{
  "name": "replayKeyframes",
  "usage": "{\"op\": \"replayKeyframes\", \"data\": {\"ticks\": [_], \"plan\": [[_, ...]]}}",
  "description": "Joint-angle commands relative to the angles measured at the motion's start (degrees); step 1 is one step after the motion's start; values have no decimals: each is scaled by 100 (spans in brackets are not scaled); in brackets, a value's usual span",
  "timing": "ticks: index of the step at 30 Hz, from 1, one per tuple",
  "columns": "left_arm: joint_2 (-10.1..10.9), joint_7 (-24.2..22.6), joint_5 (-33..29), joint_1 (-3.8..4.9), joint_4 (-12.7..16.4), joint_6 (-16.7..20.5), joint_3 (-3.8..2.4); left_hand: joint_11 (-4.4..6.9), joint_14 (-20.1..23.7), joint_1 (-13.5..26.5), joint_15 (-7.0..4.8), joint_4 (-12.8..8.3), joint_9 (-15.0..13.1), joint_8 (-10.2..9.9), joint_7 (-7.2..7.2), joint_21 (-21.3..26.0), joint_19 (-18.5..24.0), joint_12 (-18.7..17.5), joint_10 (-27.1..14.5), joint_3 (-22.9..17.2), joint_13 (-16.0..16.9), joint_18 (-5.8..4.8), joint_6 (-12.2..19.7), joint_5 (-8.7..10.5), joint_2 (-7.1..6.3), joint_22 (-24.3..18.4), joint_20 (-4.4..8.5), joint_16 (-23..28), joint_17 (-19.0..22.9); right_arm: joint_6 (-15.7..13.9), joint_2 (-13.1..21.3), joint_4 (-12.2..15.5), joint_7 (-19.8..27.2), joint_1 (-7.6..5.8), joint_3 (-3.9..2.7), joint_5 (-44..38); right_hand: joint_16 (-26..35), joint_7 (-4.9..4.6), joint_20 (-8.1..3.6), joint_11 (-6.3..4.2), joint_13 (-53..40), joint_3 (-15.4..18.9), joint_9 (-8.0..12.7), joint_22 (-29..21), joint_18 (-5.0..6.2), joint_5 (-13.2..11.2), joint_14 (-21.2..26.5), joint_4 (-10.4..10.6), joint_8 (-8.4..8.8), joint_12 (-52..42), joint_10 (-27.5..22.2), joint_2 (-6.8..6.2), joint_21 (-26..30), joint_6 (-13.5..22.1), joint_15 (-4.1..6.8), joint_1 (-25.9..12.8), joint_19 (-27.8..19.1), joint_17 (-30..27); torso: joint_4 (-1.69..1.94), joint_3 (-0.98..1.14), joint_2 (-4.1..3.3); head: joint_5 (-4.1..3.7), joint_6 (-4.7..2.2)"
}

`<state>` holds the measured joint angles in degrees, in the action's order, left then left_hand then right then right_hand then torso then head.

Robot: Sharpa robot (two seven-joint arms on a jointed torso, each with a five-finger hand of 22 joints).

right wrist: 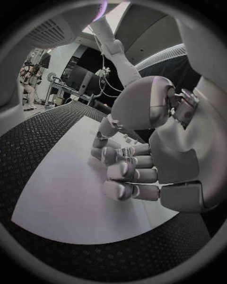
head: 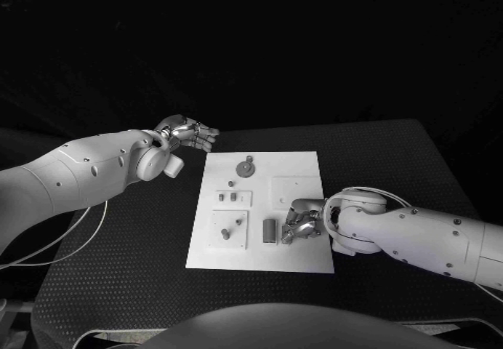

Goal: Assemble the parts on the task board

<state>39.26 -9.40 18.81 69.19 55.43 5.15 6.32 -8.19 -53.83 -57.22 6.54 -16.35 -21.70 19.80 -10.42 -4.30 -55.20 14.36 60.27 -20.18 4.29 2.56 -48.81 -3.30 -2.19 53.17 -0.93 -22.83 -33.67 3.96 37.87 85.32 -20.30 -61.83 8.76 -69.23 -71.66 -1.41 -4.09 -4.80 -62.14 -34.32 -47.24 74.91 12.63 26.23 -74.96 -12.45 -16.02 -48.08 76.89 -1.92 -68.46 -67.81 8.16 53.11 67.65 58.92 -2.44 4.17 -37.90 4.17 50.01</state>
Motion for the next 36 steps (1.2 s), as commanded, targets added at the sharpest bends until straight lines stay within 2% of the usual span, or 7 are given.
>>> {"op": "replayKeyframes", "data": {"ticks": [1, 13, 29, 36], "plan": [[-5, -30, 17, 5, 15, -59, -3, -10, -32, 62, 12, -9, 7, -10, 5, -28, 19, 22, -32, -42, -8, 115, 33, 6, -6, 8, -1, 36, -6, 248, -5, -48, -93, 40, 35, -256, -30, -30, 2, 28, -6, -19, 4, 81, 237, 30, 8, -92, 24, 39, -17, 158, -23, 1, 4, 118, -20, -10, -1, -1, 1, -4, -1], [-1, -30, 21, 5, 18, -54, -3, -10, -33, 60, 12, -10, 7, -9, 6, -29, 19, 23, -32, -44, -8, 115, 33, 6, -7, 9, 0, 39, -11, 561, -3, -31, -165, 41, 39, -623, -29, -30, 11, 28, -5, -58, 0, 77, 237, 30, 10, -229, 35, 49, -18, 176, -25, -1, -9, 165, -26, -20, -1, 1, 6, 5, -1], [-9, -27, 21, 5, 11, -50, -2, -10, -35, 61, 12, -9, 7, -9, 5, -29, 19, 24, -32, -45, -8, 115, 34, 7, -8, 11, -1, 43, -17, 358, 22, -84, -186, 41, 39, -513, -29, -33, 21, 31, -2, -55, 0, 74, 237, 26, 9, -232, 38, 53, -15, 199, -25, -6, -17, 147, -23, -24, -2, 1, 5, -15, -1], [-11, -42, 21, 5, 14, -39, -2, -10, -35, 62, 12, -9, 7, -8, 5, -29, 19, 25, -33, -46, -8, 114, 35, 7, -9, 11, -1, 45, -19, 268, 157, 21, -139, 39, 35, -366, -27, -35, 28, 33, -2, -39, 0, 71, 237, 25, 9, -232, 42, 55, -12, 163, -24, -7, -21, 113, -22, -29, -3, -3, 7, -5, -1]]}}
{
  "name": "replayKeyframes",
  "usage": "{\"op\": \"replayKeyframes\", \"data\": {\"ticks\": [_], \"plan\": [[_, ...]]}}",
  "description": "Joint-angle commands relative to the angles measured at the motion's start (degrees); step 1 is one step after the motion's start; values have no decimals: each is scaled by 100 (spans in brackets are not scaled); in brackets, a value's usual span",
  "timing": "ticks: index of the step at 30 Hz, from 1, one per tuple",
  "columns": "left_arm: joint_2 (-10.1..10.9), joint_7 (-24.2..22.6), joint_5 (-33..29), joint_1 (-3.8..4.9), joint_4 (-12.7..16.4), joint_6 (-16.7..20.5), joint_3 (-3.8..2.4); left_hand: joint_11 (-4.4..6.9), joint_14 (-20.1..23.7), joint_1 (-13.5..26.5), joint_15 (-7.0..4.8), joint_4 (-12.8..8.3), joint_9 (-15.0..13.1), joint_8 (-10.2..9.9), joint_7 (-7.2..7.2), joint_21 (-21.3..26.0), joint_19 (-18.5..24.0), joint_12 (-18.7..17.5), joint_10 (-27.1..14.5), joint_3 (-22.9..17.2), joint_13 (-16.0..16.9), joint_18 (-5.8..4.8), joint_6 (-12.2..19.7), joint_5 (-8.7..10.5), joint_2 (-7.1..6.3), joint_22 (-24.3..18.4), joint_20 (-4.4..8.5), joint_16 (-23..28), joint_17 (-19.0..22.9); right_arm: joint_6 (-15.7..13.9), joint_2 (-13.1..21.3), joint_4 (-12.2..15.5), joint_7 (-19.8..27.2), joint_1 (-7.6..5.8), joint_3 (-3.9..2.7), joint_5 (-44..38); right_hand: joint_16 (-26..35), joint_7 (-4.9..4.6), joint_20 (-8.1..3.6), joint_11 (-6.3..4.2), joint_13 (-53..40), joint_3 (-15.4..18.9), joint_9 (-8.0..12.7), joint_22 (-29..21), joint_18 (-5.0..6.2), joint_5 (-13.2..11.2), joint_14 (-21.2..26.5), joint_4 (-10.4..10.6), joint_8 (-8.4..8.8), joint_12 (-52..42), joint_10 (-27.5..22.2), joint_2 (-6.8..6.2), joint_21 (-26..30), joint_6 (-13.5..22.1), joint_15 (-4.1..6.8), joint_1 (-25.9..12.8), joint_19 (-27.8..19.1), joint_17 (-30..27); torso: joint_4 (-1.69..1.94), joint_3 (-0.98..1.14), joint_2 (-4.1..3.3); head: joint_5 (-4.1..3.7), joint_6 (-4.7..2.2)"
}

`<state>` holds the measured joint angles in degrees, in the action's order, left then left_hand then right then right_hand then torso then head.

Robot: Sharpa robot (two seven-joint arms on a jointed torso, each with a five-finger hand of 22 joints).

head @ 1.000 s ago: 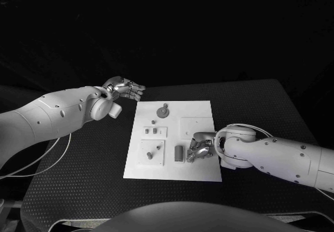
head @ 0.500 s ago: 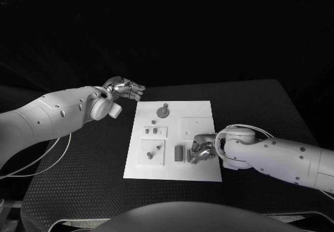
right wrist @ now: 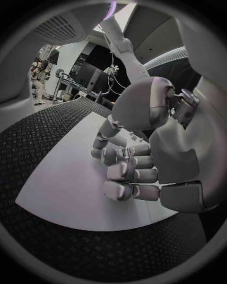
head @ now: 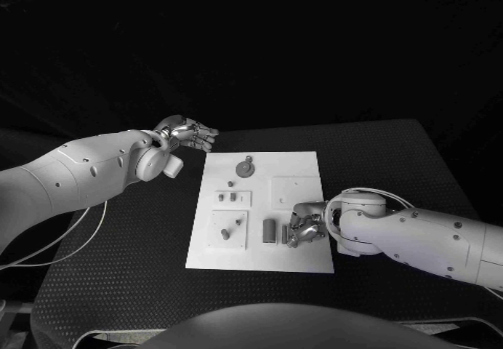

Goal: Assemble the parts on the task board

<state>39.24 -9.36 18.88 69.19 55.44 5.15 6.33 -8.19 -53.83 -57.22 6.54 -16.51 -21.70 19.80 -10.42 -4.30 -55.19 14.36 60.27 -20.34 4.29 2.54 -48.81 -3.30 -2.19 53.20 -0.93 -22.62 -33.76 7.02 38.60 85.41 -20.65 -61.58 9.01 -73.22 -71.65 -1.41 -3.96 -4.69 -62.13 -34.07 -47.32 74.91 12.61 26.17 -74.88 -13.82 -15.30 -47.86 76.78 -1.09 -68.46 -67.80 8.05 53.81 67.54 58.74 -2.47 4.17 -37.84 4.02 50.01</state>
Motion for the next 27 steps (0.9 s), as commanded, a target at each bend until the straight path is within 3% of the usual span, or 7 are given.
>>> {"op": "replayKeyframes", "data": {"ticks": [1, 4, 10, 15, 19, 23, 27], "plan": [[-5, -49, 14, 6, 14, -33, -3, -10, -35, 62, 12, 6, 7, -8, 5, -29, 19, 25, -33, -30, -8, 116, 35, 7, -9, 8, -1, 24, -10, -80, 119, 51, -95, 13, 4, 61, -27, -35, 16, 22, -3, -63, 8, 70, 239, 32, 1, -100, -28, 33, -1, 66, -24, -6, -10, 41, -11, -12, -2, -3, 4, 13, -1], [8, -55, 14, 6, 19, -14, -3, -10, -35, 63, 12, 6, 7, -8, 5, -29, 20, 25, -33, -30, -8, 116, 35, 7, -10, 8, -1, 25, -11, -358, 211, 172, -81, -3, -81, 463, -17, -44, 21, 33, 3, -58, 13, 60, 239, 33, 5, -118, -7, 46, -11, -27, -13, 21, -8, 27, -10, -22, -8, -2, 7, 18, -1], [5, -85, 7, 4, 32, 33, -3, -11, -35, 66, 13, 6, 7, -8, 5, -28, 21, 25, -35, -27, -9, 116, 36, 8, -18, 9, -2, 27, -13, -559, 390, 392, 293, -171, -379, 1086, 6, -213, 26, 189, -16, -15, 149, 9, 239, 32, 1, 134, 288, 30, -51, -505, 39, 493, 18, -143, 28, -49, -13, 0, 10, 17, -11], [14, -170, -122, 2, 47, 171, -3, -41, -31, 60, 15, 3, 21, -40, -21, -25, 28, -11, -108, -28, -24, 116, 98, 9, -49, 12, -3, 46, -30, -724, 559, 400, 631, -312, -675, 1328, 12, -236, 8, 213, -40, -20, 183, -8, 239, 26, -2, 462, 335, -7, -69, -761, 61, 550, 13, -242, 47, -58, -10, -19, 21, 14, -170], [26, -240, -209, 2, 59, 217, -3, -48, -29, 79, 18, 8, 25, -48, -30, -23, 31, -16, -123, -18, -25, 114, 116, 15, -66, 13, -6, 54, -38, -1109, 515, -157, 1487, -453, -761, 1901, 84, -265, 4, 234, -15, -39, 201, -28, 239, 22, 58, 641, 375, 48, -181, -872, 123, 622, 2, -264, -12, -91, -23, -28, 29, -17, -322], [30, -310, -283, 2, 87, 222, -4, -49, 6, 100, 31, 8, 23, -44, -30, -7, 61, -13, -126, -10, -22, 108, 116, 15, -69, 8, -15, 85, -39, -1354, 345, -873, 2165, -475, -819, 2624, 172, -310, 28, 279, 6, -3, 202, -44, 239, 18, 198, 580, 421, 118, -368, -778, 218, 744, -36, -188, -158, -110, -24, -19, 37, -25, -533], [31, -408, -492, 2, 105, 192, -4, -66, 164, 105, 100, 2, 19, -34, -28, 53, 216, -29, -172, -16, -27, 89, 118, 15, -61, -27, -74, 210, -22, -1447, 83, -1747, 2672, -483, -822, 3076, 437, -393, 90, 361, 135, 10, 210, -123, 239, 21, 461, 447, 502, 326, -664, -636, 440, 948, -101, -120, -402, -205, -68, -39, 75, -1, -760]]}}
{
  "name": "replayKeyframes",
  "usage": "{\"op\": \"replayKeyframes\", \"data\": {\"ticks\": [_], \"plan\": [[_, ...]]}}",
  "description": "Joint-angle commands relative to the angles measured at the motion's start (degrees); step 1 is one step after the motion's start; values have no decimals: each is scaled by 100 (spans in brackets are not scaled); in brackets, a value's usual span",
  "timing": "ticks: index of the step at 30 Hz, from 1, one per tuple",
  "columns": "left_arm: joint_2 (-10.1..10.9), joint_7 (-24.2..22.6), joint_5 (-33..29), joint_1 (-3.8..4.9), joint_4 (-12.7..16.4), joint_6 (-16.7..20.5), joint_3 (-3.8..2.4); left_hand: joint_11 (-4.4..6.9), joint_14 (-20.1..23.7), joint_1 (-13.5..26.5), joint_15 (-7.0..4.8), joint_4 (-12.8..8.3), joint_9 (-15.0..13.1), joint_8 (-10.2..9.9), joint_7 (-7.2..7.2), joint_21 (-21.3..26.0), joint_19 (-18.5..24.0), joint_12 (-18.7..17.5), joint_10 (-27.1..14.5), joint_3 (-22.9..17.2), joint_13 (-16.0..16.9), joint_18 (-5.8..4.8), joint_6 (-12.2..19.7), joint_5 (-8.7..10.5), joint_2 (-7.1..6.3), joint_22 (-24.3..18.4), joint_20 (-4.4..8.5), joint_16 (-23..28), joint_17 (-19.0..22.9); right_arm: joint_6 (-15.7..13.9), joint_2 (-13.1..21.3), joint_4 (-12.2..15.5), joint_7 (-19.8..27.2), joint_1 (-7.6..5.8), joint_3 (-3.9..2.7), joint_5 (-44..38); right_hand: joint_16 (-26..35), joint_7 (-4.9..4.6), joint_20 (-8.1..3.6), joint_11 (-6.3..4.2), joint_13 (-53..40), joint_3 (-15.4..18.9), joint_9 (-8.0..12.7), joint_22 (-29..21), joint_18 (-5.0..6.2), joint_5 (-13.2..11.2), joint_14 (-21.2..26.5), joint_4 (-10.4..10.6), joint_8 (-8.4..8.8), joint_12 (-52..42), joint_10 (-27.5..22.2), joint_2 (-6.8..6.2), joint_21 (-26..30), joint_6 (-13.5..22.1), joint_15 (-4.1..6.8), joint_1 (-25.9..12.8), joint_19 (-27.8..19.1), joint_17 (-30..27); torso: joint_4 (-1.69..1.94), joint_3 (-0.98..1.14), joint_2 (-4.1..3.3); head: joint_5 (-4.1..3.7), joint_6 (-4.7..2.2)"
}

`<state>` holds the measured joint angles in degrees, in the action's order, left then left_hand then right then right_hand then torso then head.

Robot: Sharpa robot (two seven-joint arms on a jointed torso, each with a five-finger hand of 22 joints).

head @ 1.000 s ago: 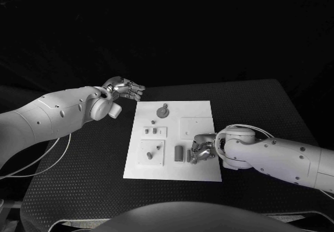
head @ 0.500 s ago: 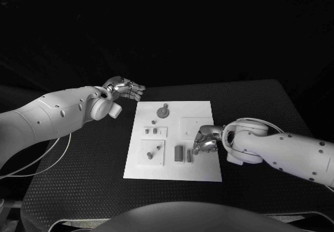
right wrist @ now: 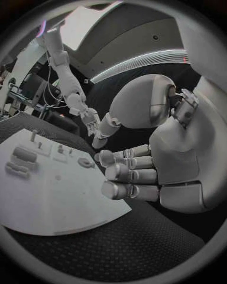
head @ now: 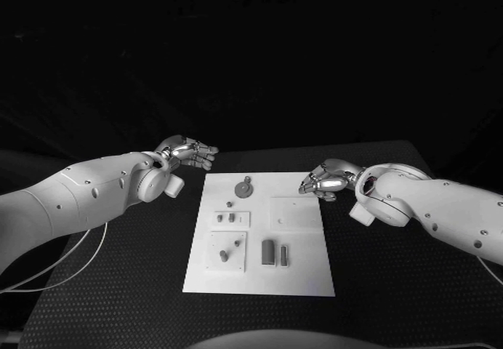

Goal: Assemble the parts on the task board

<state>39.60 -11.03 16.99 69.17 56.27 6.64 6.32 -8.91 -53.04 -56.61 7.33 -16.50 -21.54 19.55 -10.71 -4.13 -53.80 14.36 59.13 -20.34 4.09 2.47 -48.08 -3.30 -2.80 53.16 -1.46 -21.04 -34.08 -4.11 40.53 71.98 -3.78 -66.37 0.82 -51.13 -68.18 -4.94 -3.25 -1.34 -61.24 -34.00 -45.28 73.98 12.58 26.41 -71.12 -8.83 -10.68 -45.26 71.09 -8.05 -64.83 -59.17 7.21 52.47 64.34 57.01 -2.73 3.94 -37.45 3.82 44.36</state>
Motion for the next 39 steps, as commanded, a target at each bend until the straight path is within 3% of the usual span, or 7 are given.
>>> {"op": "replayKeyframes", "data": {"ticks": [1, 8, 11, 14, 20, 25, 39], "plan": [[-13, -268, -343, 5, 18, 40, -4, 1, 122, 41, 39, 1, 2, -10, -1, 42, 114, -34, -69, -18, -9, 95, 49, 15, 2, -33, -37, 83, 18, -399, -182, -617, 1076, -4, -6, 1019, 210, -72, 43, 66, 110, -13, 15, -68, 241, 4, 205, -78, 75, 170, -227, 84, 176, 165, -57, 22, -187, -76, -58, -24, 48, 26, -257], [-208, -410, -500, 2, -360, -84, -6, -39, 311, 6, 130, -3, -5, 5, 25, 45, 333, -108, -167, -49, -21, 104, 50, 14, 36, -112, -131, 259, 81, -392, -704, -1924, 1582, 2, -54, 1714, 1355, -441, 467, 461, 942, -71, 104, -472, 99, 0, 1198, -178, 326, 1099, -1201, 266, 1138, 775, -500, -41, -1206, -490, -159, -77, 149, 144, -602], [-292, -498, -639, -16, -536, -185, -8, -14, 403, -15, 155, -6, 4, -21, 67, 44, 421, -187, -246, -54, -29, 101, 106, 15, 47, -152, -160, 343, 123, -382, -920, -2387, 1760, 95, -201, 2073, 2046, -571, 684, 616, 1644, -115, 214, -699, 19, 2, 1565, -188, 396, 1656, -1454, 323, 1599, 951, -793, -66, -1662, -748, -184, -90, 185, 170, -702], [-356, -579, -745, -21, -689, -210, -11, 2, 425, -25, 160, -6, 13, -50, 88, 36, 443, -243, -293, -54, -30, 104, 160, 18, 54, -174, -170, 378, 145, -336, -1119, -2710, 1887, 258, -429, 2443, 2907, -568, 874, 760, 2307, -168, 322, -965, -68, 4, 1938, -204, 437, 2179, -1538, 382, 2087, 1095, -1130, -102, -2099, -1137, -209, -112, 214, 196, -803], [-417, -678, -1133, -20, -806, -234, -20, 44, 723, -36, 232, -6, 22, -120, 157, 54, 856, -452, -447, -27, -31, -2, 307, 19, 73, -336, -250, 614, 303, -170, -1397, -3170, 2057, 363, -588, 2708, 4396, -487, 1350, 928, 3454, -124, 580, -1508, -581, -2, 2806, -313, 516, 3102, -1782, 521, 3395, 1433, -1631, -173, -3927, -1953, -315, -164, 261, 230, -1068], [-550, -748, -1266, -19, -924, -347, -25, 99, 900, -15, 270, -4, 29, -197, 242, 55, 1206, -724, -703, 12, -33, -107, 507, 22, 86, -504, -308, 741, 422, -75, -1473, -3268, 2097, 418, -665, 2891, 4974, -497, 1515, 1008, 4146, 16, 778, -1588, -844, -1, 3289, -240, 518, 3549, -2054, 536, 3856, 1672, -1751, -126, -4749, -2351, -340, -171, 319, 319, -1035], [-692, -932, -1299, -48, -974, -474, -30, 158, 1220, 35, 304, -2, 21, -316, 399, 40, 1603, -1041, -947, 128, -22, -247, 901, 30, 129, -740, -367, 892, 558, -75, -1406, -3091, 2167, 422, -779, 3095, 5351, -556, 1590, 1097, 4889, 438, 1022, -1540, -900, 2, 3830, -73, 494, 3965, -2530, 573, 4067, 2197, -1791, -301, -5026, -2795, -366, -98, 405, 418, -1001]]}}
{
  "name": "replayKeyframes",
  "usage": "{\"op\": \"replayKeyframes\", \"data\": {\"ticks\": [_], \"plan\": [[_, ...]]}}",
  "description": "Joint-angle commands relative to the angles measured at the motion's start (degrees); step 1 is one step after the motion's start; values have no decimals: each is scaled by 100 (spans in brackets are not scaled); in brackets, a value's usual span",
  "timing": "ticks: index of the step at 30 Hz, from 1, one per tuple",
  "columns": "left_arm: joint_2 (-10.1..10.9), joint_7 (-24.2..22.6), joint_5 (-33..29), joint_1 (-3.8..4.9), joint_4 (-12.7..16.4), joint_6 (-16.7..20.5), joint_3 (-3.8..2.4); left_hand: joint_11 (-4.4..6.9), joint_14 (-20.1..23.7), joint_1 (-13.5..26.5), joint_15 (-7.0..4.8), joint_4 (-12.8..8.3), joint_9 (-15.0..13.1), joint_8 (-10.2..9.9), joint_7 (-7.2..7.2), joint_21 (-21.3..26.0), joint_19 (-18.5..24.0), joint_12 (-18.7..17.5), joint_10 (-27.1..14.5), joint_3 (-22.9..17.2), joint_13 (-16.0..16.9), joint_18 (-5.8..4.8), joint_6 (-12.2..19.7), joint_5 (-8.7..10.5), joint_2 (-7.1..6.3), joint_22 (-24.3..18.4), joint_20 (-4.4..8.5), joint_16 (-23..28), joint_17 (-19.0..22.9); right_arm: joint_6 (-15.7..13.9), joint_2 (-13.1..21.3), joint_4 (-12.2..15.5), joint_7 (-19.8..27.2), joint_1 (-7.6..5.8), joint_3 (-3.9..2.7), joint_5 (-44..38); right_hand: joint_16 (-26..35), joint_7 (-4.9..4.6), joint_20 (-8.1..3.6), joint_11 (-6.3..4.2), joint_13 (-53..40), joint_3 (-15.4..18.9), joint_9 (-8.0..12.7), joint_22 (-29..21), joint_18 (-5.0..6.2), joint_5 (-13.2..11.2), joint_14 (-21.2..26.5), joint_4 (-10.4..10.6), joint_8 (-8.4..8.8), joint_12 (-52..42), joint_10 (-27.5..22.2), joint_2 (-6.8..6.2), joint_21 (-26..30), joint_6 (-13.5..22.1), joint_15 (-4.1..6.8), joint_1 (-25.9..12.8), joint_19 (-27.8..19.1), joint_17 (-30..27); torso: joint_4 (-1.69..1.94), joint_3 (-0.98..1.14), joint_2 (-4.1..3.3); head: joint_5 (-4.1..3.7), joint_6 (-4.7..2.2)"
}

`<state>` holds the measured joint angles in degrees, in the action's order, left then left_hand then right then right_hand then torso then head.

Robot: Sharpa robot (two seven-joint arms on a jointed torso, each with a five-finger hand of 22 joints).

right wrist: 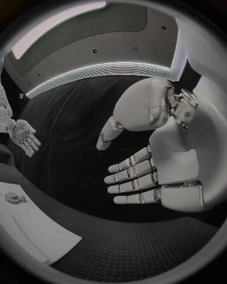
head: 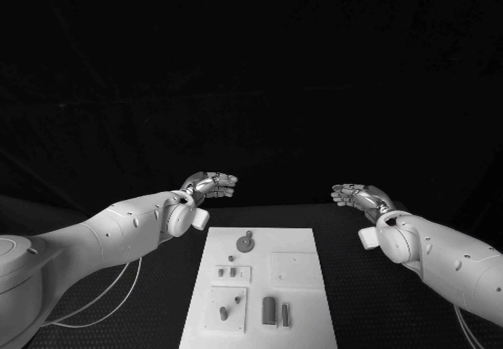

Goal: Assemble the parts on the task board

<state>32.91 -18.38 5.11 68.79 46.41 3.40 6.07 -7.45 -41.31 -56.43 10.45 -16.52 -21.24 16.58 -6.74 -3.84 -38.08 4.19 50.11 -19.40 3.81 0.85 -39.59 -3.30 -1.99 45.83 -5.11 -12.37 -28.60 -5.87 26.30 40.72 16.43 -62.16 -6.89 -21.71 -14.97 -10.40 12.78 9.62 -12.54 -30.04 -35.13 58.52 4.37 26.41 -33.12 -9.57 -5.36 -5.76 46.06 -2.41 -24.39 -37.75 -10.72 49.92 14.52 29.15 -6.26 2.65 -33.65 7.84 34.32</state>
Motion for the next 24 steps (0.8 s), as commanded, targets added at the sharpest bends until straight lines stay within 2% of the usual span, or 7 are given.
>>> {"op": "replayKeyframes", "data": {"ticks": [1, 2, 3, 4, 5, 20, 24], "plan": [[-33, -202, -111, -20, 14, -154, -6, 13, 50, 16, -9, 0, -11, -17, 2, 9, 32, -26, -48, 34, 6, -85, 51, 30, 50, -9, -3, 26, 10, 100, 20, 43, 146, 0, -8, 152, 30, -9, -12, 1, 29, 47, 10, 7, -80, 3, 30, 6, -43, 18, -26, 13, 27, 59, 3, -49, -51, -14, -13, 36, 27, 15, 7], [-46, -208, -111, -34, 14, -161, -6, 14, 52, 14, -10, 0, -15, -12, 3, 7, 33, -28, -49, 34, 7, -85, 47, 30, 58, -11, -3, 26, 11, 98, 28, 53, 148, 0, -8, 152, 29, -10, -11, 1, 36, 50, 12, 9, -81, 3, 28, 9, -46, 19, -24, 15, 30, 60, 2, -51, -55, -16, -6, 32, 22, 11, 1], [-20, -34, -20, -21, 1, -20, -2, 745, 4131, 5643, -1045, 1652, 2124, -1658, 674, 384, 3808, -419, -5011, 1940, -381, -85, 3959, 330, 199, -4583, 511, 1237, 2860, 3, 20, 32, 19, 0, -5, 40, 1497, 1040, -1278, -962, 1254, 3004, 3513, -1756, -437, -2641, 3312, 957, 536, 576, -4606, 241, 2439, 3775, 1072, -4992, -1452, -2915, -5, 16, 11, 9, -1], [-18, -35, -21, -22, 7, -14, -2, 745, 4131, 5643, -1045, 1652, 2124, -1658, 674, 384, 3808, -419, -5011, 1940, -381, -85, 3959, 330, 199, -4583, 511, 1237, 2860, -1, 22, 37, 21, 0, -4, 42, 1497, 1040, -1278, -962, 1254, 3004, 3513, -1791, -437, -2641, 3312, 957, 536, 576, -4606, 241, 2439, 3775, 1072, -4992, -1452, -2915, -3, 15, 12, 6, -1], [-13, -39, -23, -25, 24, 2, -5, 745, 4131, 5643, -1045, 1652, 2124, -1658, 674, 384, 3808, -419, -5011, 1940, -381, -85, 3959, 330, 199, -4583, 511, 1237, 2860, -15, 28, 55, 25, 1, -2, 50, 1497, 1040, -1278, -962, 1254, 3004, 3513, -5852, -437, -2641, 3312, 957, 536, 576, -4606, 241, 2439, 3775, 1072, -4992, -1452, -2915, 4, 12, 14, -3, -1], [501, -516, -234, -387, 1894, 1760, -265, 745, 4131, 5643, -1045, 1652, 2124, -1658, 674, 384, 3808, -419, -5011, 1940, -381, -85, 3959, 330, 199, -4583, 511, 1237, 2860, -1479, 724, 1925, 529, 77, 264, 865, 1497, 1040, -1278, -962, 1254, 3004, 3513, -5852, -437, -2641, 3312, 957, 536, 576, -4606, 241, 2439, 3775, 1072, -4992, -1452, -2915, 565, -238, 224, -708, 5], [677, -678, -306, -511, 2532, 2360, -354, 745, 4131, 5643, -1045, 1652, 2124, -1658, 674, 384, 3808, -419, -5011, 1940, -381, -85, 3959, 330, 199, -4583, 511, 1237, 2860, -1979, 961, 2564, 701, 103, 354, 1143, 1497, 1040, -1278, -962, 1254, 3004, 3513, -5852, -437, -2641, 3312, 957, 536, 576, -4606, 241, 2439, 3775, 1072, -4992, -1452, -2915, 620, -262, 244, -777, 6]]}}
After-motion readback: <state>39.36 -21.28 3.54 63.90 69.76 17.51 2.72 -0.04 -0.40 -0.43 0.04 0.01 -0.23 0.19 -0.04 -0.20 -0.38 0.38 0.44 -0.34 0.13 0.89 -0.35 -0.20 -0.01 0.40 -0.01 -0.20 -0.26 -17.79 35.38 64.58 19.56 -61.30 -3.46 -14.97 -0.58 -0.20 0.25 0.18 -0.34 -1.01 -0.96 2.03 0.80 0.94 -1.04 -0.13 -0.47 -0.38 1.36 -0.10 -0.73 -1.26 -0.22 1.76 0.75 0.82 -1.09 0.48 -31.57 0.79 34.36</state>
